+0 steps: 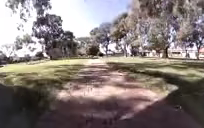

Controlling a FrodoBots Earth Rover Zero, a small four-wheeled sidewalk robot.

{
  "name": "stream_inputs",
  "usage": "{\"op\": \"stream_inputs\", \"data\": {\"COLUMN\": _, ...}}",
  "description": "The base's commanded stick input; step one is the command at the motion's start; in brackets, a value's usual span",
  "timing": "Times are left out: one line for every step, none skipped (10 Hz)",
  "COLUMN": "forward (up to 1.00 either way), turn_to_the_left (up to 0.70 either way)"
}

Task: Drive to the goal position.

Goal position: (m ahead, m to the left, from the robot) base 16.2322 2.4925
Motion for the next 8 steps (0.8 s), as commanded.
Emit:
{"op": "stream_inputs", "data": {"forward": 0.70, "turn_to_the_left": 0.02}}
{"op": "stream_inputs", "data": {"forward": 0.70, "turn_to_the_left": 0.03}}
{"op": "stream_inputs", "data": {"forward": 0.70, "turn_to_the_left": 0.03}}
{"op": "stream_inputs", "data": {"forward": 0.70, "turn_to_the_left": 0.03}}
{"op": "stream_inputs", "data": {"forward": 0.70, "turn_to_the_left": 0.03}}
{"op": "stream_inputs", "data": {"forward": 0.70, "turn_to_the_left": 0.03}}
{"op": "stream_inputs", "data": {"forward": 0.70, "turn_to_the_left": 0.03}}
{"op": "stream_inputs", "data": {"forward": 0.70, "turn_to_the_left": 0.02}}
